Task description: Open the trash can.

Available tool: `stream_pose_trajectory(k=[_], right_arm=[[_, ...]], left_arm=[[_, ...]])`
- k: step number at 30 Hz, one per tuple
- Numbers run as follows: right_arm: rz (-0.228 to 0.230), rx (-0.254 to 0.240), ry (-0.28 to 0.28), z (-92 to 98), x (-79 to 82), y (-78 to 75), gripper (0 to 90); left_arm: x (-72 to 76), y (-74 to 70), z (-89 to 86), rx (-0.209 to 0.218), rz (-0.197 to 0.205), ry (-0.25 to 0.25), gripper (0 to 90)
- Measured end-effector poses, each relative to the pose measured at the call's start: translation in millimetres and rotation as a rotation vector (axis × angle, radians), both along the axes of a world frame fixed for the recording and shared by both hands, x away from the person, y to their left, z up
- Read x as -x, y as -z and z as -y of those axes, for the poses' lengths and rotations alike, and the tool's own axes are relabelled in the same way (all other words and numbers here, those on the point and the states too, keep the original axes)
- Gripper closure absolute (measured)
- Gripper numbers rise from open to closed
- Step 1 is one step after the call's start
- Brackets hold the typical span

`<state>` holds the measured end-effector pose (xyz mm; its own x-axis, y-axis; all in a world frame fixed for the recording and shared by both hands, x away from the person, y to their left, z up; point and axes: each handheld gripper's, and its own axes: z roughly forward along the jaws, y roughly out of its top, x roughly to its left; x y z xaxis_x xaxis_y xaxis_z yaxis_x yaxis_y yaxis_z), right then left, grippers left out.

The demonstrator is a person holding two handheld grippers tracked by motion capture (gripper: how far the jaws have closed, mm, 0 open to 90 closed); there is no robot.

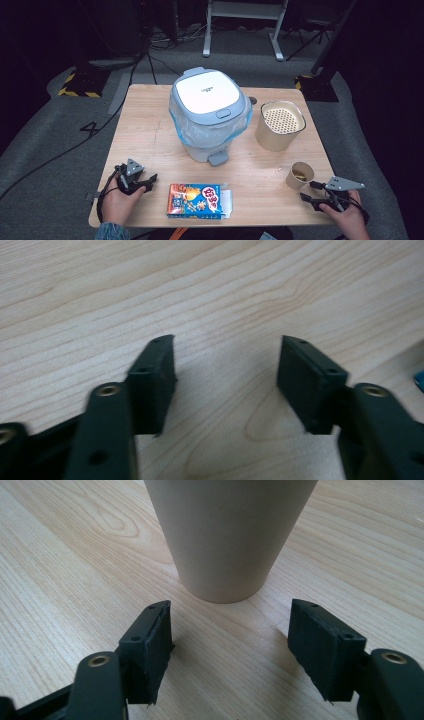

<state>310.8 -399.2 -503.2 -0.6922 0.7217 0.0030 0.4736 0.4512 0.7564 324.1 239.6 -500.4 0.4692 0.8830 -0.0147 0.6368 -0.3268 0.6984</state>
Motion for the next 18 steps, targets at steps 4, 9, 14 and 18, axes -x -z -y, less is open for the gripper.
stream_pose_trajectory(k=[4, 9, 14, 18], right_arm=[[0.0, 0.0, 0.002, 0.0, 0.0, 0.0, 34.6], [0.0, -0.001, 0.002, 0.2, -0.2, 0.1, 34.7], [0.001, 0.0, -0.001, 0.6, -0.6, 0.1, 34.7], [0.001, -0.001, 0.0, 0.6, -0.6, 0.1, 34.8]], left_arm=[[1.8, -4.5, -0.7, 0.003, -0.002, 0.046, 46.2], [1.2, -8.3, -1.9, 0.02, 0.003, 0.06, 45.5], [0.7, -17.5, -0.7, 0.039, 0.006, 0.086, 45.8], [0.7, -29.5, 2.3, 0.05, 0.014, 0.114, 49.9]])
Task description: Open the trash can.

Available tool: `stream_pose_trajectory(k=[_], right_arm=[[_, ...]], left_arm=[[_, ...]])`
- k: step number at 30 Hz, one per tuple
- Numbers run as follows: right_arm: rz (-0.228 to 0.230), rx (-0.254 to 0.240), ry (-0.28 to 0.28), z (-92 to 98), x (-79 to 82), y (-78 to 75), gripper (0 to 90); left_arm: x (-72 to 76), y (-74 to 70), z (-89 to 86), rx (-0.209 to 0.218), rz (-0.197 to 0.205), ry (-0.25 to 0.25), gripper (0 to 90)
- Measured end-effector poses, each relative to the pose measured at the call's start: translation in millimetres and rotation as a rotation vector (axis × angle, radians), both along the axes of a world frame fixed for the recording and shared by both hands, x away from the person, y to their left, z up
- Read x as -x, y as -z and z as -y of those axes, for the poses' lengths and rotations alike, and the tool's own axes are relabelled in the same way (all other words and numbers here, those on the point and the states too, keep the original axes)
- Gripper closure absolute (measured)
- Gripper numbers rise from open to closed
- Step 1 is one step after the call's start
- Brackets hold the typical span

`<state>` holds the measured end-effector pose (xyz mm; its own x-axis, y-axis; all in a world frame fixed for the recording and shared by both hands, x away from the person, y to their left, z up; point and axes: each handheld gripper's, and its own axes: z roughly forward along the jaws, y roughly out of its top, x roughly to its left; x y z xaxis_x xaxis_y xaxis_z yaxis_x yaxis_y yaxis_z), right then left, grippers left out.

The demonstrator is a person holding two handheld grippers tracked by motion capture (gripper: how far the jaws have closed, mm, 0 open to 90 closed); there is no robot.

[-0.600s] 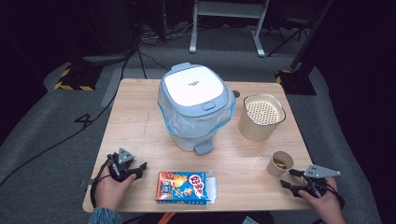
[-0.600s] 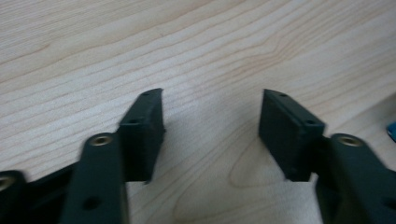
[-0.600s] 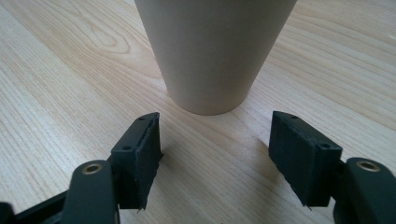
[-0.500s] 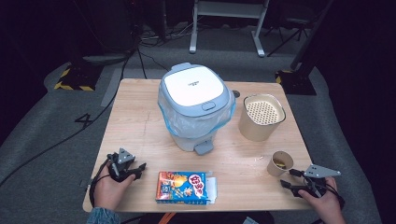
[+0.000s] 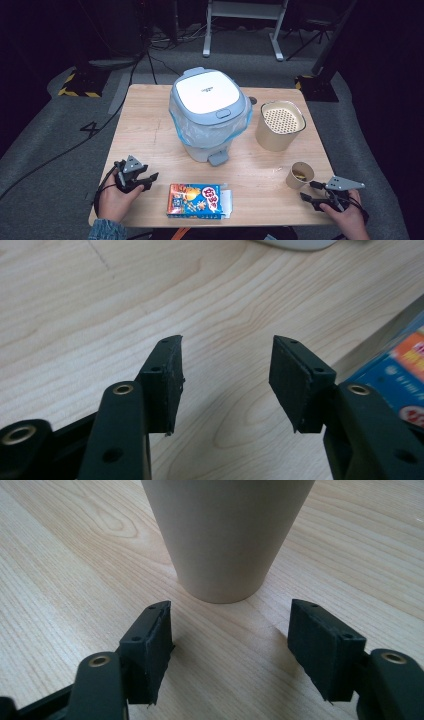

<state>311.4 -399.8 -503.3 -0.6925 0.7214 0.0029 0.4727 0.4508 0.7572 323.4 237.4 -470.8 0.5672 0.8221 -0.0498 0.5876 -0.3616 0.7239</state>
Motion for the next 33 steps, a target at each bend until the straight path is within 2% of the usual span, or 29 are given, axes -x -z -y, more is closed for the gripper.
stream_pose_trajectory(k=[4, 7, 8, 9, 10, 11, 12, 13, 14, 16, 17, 18, 19, 21, 23, 24, 25, 27, 28, 32, 33], right_arm=[[0.001, 0.0, 0.0, 0.0, -0.1, 0.0, 34.8], [0.0, 0.0, 0.0, 0.0, 0.0, 0.0, 34.7], [0.0, 0.0, 0.0, 0.0, 0.0, 0.0, 34.7], [0.0, 0.0, 0.0, 0.0, 0.0, 0.0, 34.7], [0.0, 0.0, 0.0, 0.0, 0.0, 0.0, 34.7], [0.0, 0.0, 0.0, 0.0, 0.0, 0.0, 34.7], [0.0, 0.0, 0.0, 0.0, 0.0, 0.0, 34.7], [0.001, 0.0, 0.0, -0.1, 0.0, 0.1, 34.8], [0.001, 0.0, 0.0, -0.1, 0.0, 0.1, 34.8], [0.001, 0.0, 0.0, -0.1, 0.0, 0.1, 34.7], [0.001, 0.0, 0.0, -0.1, 0.0, 0.1, 34.7], [0.001, 0.0, 0.0, -0.1, 0.0, 0.1, 34.7], [0.001, 0.0, 0.0, -0.1, 0.0, 0.1, 34.7], [0.001, 0.0, 0.0, -0.1, 0.1, 0.1, 34.7], [0.001, 0.0, 0.0, -0.2, 0.1, 0.1, 34.7], [0.001, 0.001, 0.0, -0.1, 0.1, 0.1, 34.7], [0.001, 0.0, 0.0, -0.1, 0.1, 0.1, 34.7], [0.001, 0.001, 0.0, -0.1, 0.1, 0.1, 34.7], [0.001, 0.001, 0.0, -0.1, 0.1, 0.1, 34.7], [0.001, 0.001, 0.0, -0.1, 0.1, 0.1, 34.7], [0.001, 0.001, 0.0, -0.1, 0.1, 0.1, 34.7]], left_arm=[[0.2, -10.8, 4.1, 0.009, 0.027, 0.033, 53.4], [0.6, -28.0, 11.4, 0.035, 0.06, 0.097, 56.0], [0.6, -28.0, 11.4, 0.035, 0.06, 0.097, 57.6], [1.0, -32.3, 13.4, 0.053, 0.061, 0.111, 57.6], [0.6, -41.1, 17.2, 0.094, 0.071, 0.15, 61.1], [0.3, -45.5, 19.5, 0.112, 0.079, 0.168, 62.0], [0.3, -45.5, 19.5, 0.112, 0.079, 0.168, 63.0], [-0.4, -54.8, 24.2, 0.131, 0.091, 0.202, 64.0], [-0.4, -54.8, 24.2, 0.131, 0.091, 0.202, 65.2], [-1.3, -68.9, 32.8, 0.143, 0.102, 0.242, 67.1], [-1.3, -68.9, 32.8, 0.143, 0.102, 0.242, 68.3], [-2.1, -78.6, 38.8, 0.145, 0.103, 0.259, 70.2], [-2.1, -78.6, 38.8, 0.145, 0.103, 0.259, 71.8], [-3.7, -93.4, 49.1, 0.145, 0.108, 0.284, 75.3], [-4.6, -98.5, 52.2, 0.149, 0.109, 0.301, 76.9], [-6.6, -107.0, 59.9, 0.172, 0.108, 0.325, 79.2], [-8.2, -111.1, 63.5, 0.176, 0.109, 0.335, 80.2], [-10.2, -115.3, 66.4, 0.169, 0.115, 0.343, 81.8], [-14.0, -122.6, 72.6, 0.168, 0.119, 0.353, 82.7], [-19.4, -137.3, 85.0, 0.174, 0.129, 0.376, 87.1], [-19.4, -137.3, 85.0, 0.174, 0.129, 0.376, 88.2]])
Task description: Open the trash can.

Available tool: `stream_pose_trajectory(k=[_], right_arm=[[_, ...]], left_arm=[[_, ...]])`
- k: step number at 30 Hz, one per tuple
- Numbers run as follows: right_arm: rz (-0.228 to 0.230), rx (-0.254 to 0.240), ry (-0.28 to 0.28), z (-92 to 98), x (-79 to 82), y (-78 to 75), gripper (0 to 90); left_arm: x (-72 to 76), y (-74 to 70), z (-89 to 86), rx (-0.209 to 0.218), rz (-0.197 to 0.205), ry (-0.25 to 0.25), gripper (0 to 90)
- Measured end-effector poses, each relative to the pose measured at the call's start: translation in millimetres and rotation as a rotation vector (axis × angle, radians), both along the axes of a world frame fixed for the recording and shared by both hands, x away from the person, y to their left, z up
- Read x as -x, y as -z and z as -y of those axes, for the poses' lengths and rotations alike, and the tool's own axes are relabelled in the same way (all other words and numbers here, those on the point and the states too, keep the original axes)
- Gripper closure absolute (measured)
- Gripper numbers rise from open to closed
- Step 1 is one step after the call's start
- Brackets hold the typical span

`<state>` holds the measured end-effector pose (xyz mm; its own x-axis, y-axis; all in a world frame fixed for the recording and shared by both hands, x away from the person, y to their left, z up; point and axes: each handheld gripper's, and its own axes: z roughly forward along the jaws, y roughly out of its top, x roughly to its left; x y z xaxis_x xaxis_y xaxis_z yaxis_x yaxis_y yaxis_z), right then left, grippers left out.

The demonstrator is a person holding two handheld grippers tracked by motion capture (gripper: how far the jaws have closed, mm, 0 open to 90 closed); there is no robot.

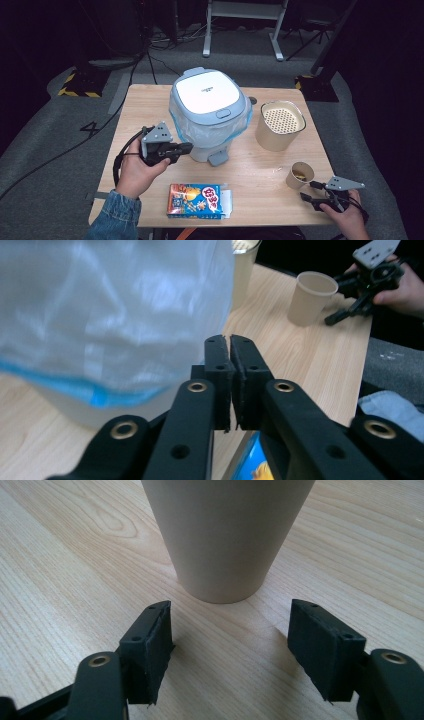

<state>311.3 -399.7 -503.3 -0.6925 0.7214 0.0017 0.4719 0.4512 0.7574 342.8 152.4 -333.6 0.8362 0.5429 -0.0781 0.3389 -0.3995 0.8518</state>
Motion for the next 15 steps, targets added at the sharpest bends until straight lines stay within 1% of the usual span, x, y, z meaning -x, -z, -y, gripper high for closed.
stream_pose_trajectory(k=[1, 2, 5, 6, 7, 8, 10, 11, 12, 15], right_arm=[[0.0, 0.0, 0.0, 0.0, 0.0, 0.0, 34.7], [0.0, 0.0, 0.0, 0.0, 0.0, 0.0, 34.7], [0.0, 0.0, 0.0, 0.0, 0.0, 0.0, 34.7], [0.0, 0.0, 0.0, 0.0, 0.0, 0.0, 34.7], [0.0, 0.0, 0.0, 0.0, 0.0, 0.0, 34.7], [0.0, 0.0, 0.0, 0.0, 0.0, 0.0, 34.7], [0.0, 0.0, 0.0, 0.0, 0.0, 0.0, 34.7], [0.0, 0.0, 0.001, -0.1, 0.0, 0.0, 34.7], [0.0, 0.0, 0.001, -0.1, 0.1, 0.0, 34.7], [0.0, 0.001, 0.001, -0.1, 0.1, 0.0, 34.7]], left_arm=[[-2.3, -7.3, 7.1, 0.003, 0.022, 0.018, 89.5], [-3.7, -10.8, 10.7, 0.002, 0.035, 0.031, 89.8], [-8.6, -21.3, 21.1, 0.0, 0.068, 0.063, 90.0], [-8.6, -21.3, 21.1, 0.0, 0.068, 0.063, 90.0], [-13.0, -28.1, 27.3, -0.001, 0.085, 0.077, 90.0], [-13.0, -28.1, 27.3, -0.001, 0.085, 0.077, 90.0], [-18.1, -34.0, 33.3, -0.001, 0.095, 0.087, 90.0], [-23.0, -38.7, 39.7, -0.009, 0.108, 0.084, 90.0], [-25.2, -41.0, 43.0, -0.015, 0.111, 0.081, 90.0], [-30.0, -44.6, 49.0, -0.012, 0.114, 0.081, 90.0]])
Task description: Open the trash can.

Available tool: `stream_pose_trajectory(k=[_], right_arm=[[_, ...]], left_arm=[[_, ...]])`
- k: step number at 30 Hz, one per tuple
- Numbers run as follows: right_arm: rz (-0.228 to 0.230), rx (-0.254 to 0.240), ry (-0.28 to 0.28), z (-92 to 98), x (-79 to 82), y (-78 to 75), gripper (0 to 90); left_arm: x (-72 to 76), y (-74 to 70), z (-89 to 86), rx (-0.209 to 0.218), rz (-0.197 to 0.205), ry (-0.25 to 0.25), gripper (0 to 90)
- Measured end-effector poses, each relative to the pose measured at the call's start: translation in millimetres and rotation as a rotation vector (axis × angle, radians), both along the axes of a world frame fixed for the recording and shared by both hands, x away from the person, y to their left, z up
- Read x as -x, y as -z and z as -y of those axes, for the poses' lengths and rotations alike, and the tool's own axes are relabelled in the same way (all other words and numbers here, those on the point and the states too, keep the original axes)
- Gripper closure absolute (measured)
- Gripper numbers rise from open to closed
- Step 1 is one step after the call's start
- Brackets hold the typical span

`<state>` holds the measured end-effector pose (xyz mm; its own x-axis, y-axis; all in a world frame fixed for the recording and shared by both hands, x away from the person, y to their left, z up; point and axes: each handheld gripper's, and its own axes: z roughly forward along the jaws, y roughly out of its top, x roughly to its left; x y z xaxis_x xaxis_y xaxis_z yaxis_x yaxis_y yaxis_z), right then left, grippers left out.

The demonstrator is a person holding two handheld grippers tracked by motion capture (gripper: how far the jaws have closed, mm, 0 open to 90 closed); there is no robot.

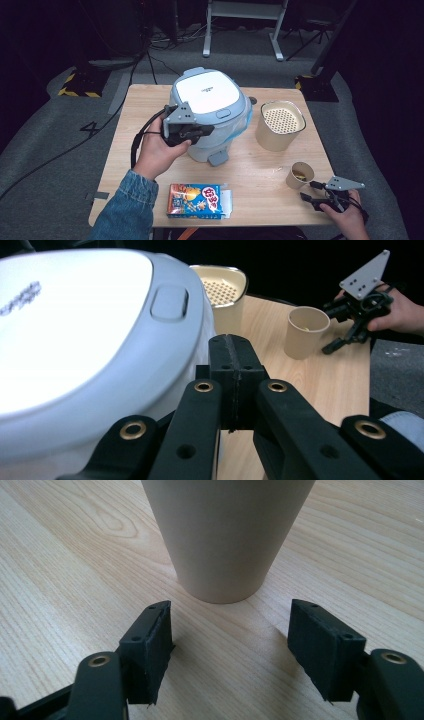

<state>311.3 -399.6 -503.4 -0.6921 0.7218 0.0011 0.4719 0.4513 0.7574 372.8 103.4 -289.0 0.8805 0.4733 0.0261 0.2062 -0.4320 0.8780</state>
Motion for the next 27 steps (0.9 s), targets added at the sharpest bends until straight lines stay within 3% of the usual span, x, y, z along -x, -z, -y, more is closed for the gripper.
stream_pose_trajectory(k=[6, 13, 20, 27], right_arm=[[0.0, 0.0, 0.0, 0.0, 0.0, 0.0, 34.7], [0.0, 0.0, 0.0, 0.1, 0.0, 0.0, 34.7], [-0.001, -0.001, -0.001, 0.1, -0.1, 0.0, 34.7], [0.0, 0.0, -0.005, 0.4, -0.2, 0.0, 34.7]], left_arm=[[-15.9, -9.1, 13.8, 0.036, -0.01, -0.075, 90.0], [-27.5, -6.7, 24.8, 0.066, -0.022, -0.182, 90.0], [-25.9, -3.5, 34.8, 0.069, -0.025, -0.231, 90.0], [-20.8, -6.3, 41.1, 0.033, -0.028, -0.272, 90.0]])
